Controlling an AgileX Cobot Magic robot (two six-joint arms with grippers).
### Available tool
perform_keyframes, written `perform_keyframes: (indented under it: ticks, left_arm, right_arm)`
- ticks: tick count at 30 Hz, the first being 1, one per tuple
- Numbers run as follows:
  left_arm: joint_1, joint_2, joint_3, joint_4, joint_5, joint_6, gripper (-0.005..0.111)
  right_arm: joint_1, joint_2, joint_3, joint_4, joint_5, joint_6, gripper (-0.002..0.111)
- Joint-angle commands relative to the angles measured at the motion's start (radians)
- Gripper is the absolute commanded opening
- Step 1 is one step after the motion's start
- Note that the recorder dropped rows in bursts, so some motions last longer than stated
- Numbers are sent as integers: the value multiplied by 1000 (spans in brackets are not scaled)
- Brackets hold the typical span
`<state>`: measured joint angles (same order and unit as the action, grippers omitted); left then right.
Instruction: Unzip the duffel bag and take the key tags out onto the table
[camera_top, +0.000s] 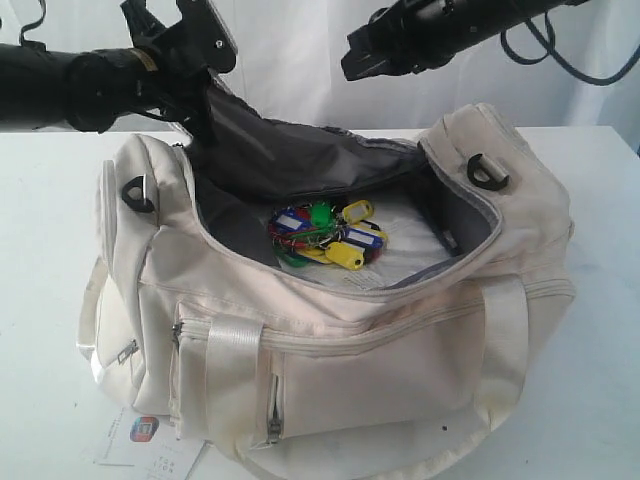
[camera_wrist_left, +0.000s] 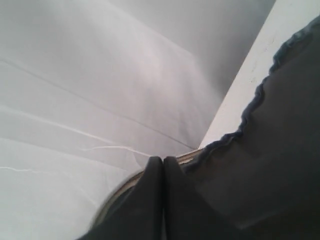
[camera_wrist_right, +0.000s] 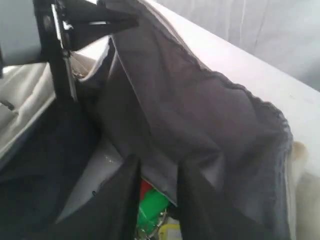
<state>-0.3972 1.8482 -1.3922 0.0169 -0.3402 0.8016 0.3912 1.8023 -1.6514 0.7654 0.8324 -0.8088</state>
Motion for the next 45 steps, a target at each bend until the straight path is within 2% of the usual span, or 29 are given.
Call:
perform_keyframes:
  ticks: [1,7,12,16,23,26,34,41,43,45]
  left_arm:
    - [1,-105,6,-17,62,2,0]
    - [1,-229,6,-80,280,2,0]
    - [1,-258,6,-109,581,-31,0]
    - [-20,-263,6,-142,726,-8,0]
    - [-110,-259,6,-403,862,224,0]
    - [-132,-220,-30,-418,894,211,0]
    - [-134,-57,-232,-428,1061,159,0]
    - [-171,70,-328,-416,1065,156,0]
    - [-185,97,-342,-412,1065,165,5]
    - [-199,122,-355,-402,1065,165,19]
  right_arm:
    - [-3,-36,-2,-110,15,89,25]
    - [-3,-71,-2,-138,85,117,15]
    - [-3,-125,14,-139,160,147,0]
    - [-3,-197,90,-145,142,182,0]
    - [-3,-391,291,-298,28,301,0]
    - [-3,-482,351,-338,15,350,0]
    - [-3,-666,529,-397,-31,373,0]
    - [-3,-744,645,-473,-133,439,0]
    - [-3,-748,654,-471,-142,441,0]
    - [-3,-748,654,-471,-142,448,0]
